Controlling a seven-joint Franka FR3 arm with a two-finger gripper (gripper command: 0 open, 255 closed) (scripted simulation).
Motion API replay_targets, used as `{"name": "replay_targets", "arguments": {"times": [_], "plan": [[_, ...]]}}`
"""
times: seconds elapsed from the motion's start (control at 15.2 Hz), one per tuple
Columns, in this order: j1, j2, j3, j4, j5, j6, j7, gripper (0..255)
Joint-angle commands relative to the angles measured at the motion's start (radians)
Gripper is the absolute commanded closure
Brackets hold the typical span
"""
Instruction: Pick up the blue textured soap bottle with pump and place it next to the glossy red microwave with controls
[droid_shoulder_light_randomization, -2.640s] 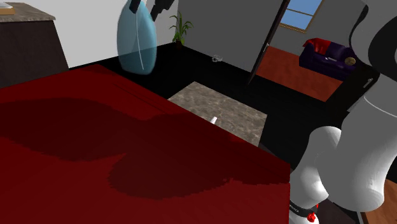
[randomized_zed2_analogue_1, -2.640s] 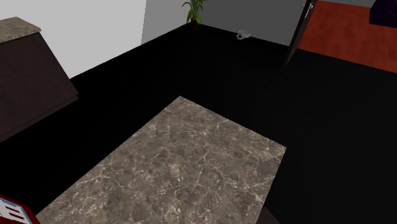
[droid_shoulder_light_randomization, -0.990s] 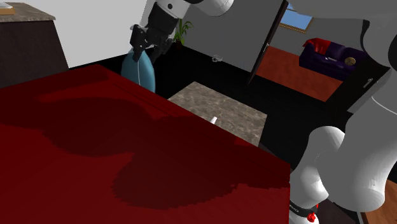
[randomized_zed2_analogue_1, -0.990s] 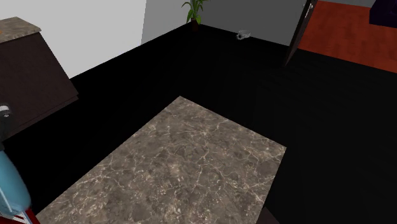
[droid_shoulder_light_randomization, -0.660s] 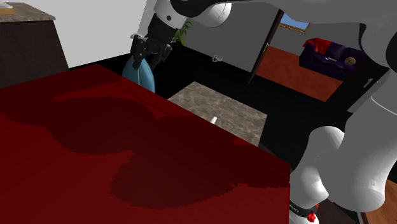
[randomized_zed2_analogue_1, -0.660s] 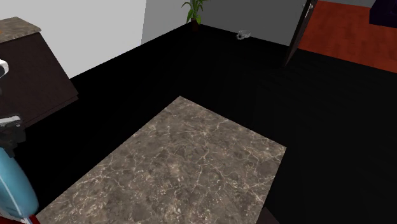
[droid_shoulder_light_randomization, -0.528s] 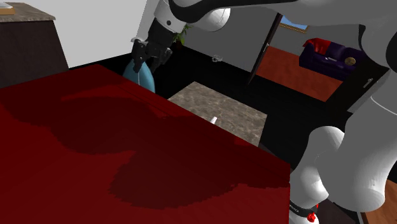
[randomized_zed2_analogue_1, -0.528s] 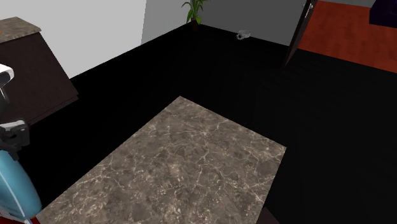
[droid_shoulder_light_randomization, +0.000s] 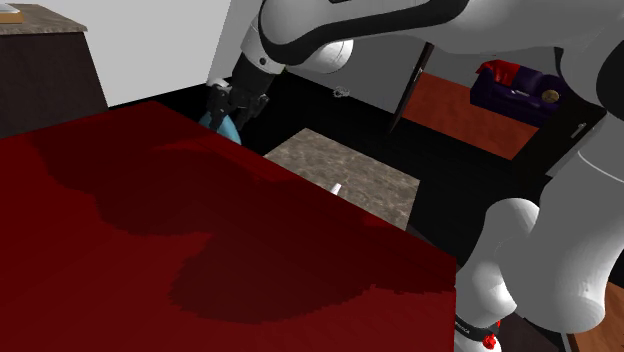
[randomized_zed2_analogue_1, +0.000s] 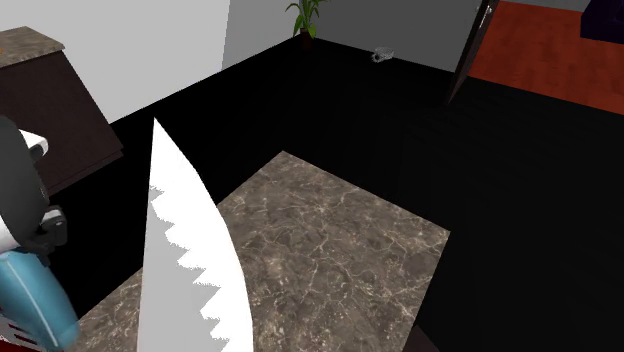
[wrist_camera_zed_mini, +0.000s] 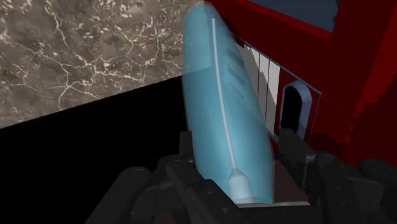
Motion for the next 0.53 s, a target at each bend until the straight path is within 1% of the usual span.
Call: {"name": "replay_targets", "arguments": {"times": [0.0,0.46], "plan": [[0.0,0.005,0.001,-0.022,0.009,0.027,-0.01,255],[0.0,0.038,0.007,-0.075,0.043,0.109,-0.048,255]]}}
